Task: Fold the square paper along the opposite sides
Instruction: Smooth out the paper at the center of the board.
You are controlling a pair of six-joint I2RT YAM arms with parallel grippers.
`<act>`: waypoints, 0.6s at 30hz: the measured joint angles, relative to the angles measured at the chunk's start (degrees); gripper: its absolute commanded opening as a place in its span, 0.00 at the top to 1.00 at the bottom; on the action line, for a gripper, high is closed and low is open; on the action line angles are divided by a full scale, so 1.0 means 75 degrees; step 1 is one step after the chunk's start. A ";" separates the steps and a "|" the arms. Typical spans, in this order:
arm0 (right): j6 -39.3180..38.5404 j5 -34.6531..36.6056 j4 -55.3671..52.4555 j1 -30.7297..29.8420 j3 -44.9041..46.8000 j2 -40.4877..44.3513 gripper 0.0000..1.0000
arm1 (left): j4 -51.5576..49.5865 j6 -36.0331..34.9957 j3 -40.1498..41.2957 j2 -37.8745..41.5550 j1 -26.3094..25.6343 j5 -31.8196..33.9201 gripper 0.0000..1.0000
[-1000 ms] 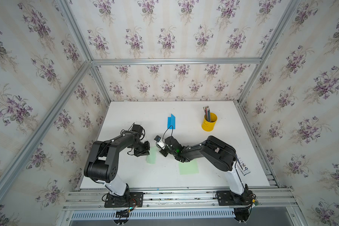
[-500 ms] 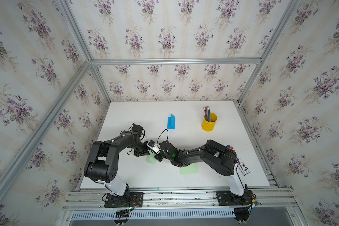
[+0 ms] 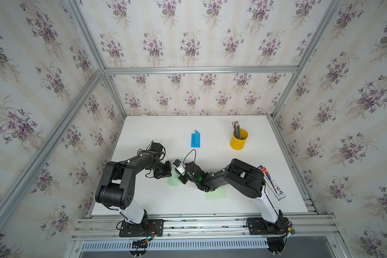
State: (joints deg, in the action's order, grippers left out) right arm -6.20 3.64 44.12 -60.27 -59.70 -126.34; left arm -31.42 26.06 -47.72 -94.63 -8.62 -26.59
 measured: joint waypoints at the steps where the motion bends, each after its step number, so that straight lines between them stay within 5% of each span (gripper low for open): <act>1: 0.0003 -0.0023 0.0058 0.0029 0.0041 0.0003 1.00 | 0.0044 0.0000 0.0015 0.0023 0.0000 -0.0017 1.00; 18: 0.0058 -0.0009 0.0469 0.0245 0.0332 0.0012 1.00 | 0.0431 0.0058 0.0321 0.0338 0.0003 0.0035 1.00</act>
State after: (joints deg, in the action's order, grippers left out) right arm -5.76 3.57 47.64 -58.43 -57.21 -126.26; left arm -28.18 26.50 -45.32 -92.09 -8.60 -26.33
